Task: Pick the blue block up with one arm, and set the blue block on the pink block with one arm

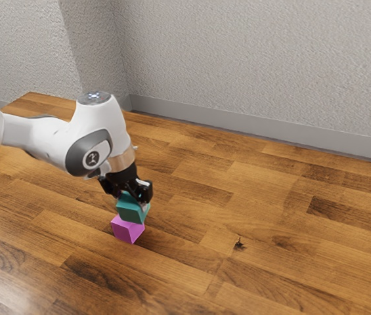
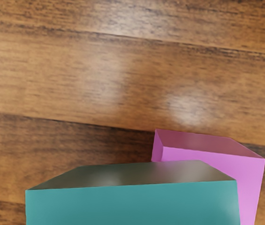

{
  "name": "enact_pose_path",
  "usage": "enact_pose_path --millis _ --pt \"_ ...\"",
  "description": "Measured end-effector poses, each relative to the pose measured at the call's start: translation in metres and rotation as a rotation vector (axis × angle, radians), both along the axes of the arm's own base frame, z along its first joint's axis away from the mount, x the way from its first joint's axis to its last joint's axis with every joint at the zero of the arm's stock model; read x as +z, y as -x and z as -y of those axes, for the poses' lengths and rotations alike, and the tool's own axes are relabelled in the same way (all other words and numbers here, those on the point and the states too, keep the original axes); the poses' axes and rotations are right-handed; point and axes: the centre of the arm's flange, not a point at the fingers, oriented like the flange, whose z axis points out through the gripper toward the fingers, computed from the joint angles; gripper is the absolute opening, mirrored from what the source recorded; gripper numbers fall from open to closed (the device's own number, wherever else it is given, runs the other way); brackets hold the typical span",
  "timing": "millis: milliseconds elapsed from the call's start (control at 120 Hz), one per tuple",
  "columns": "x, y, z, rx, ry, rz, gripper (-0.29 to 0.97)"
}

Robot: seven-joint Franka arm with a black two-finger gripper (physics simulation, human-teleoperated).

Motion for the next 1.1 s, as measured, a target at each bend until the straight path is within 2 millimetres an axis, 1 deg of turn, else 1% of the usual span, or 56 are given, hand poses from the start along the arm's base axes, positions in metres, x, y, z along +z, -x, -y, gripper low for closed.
enact_pose_path --millis 100,175,242,358,458,558,633,700,758,850,900,958,1100 --pt "-0.001 -0.001 -0.015 0.037 0.009 -0.001 0.33" --pt "-0.011 0.005 -0.032 0.071 0.011 -0.024 0.33" --pt "-0.016 0.009 -0.048 0.103 0.012 -0.036 0.32" --pt "-0.015 0.01 -0.071 0.147 0.014 -0.033 0.32" --pt "-0.014 0.01 -0.084 0.171 0.015 -0.03 0.32" --pt "-0.015 0.01 -0.089 0.183 0.015 -0.028 0.32" --pt "-0.011 0.005 -0.086 0.181 0.022 -0.015 0.32" --pt "-0.014 0.001 -0.073 0.172 0.037 -0.012 0.32" --pt "-0.018 -0.001 -0.051 0.154 0.058 -0.015 0.31" --pt "-0.014 -0.005 -0.008 0.094 0.079 -0.003 0.32" --pt "-0.012 -0.006 0.005 0.076 0.085 0.003 0.32" --pt "-0.011 -0.007 0.006 0.077 0.095 0.004 0.33" --pt "-0.011 -0.014 -0.012 0.118 0.102 0.012 0.33"
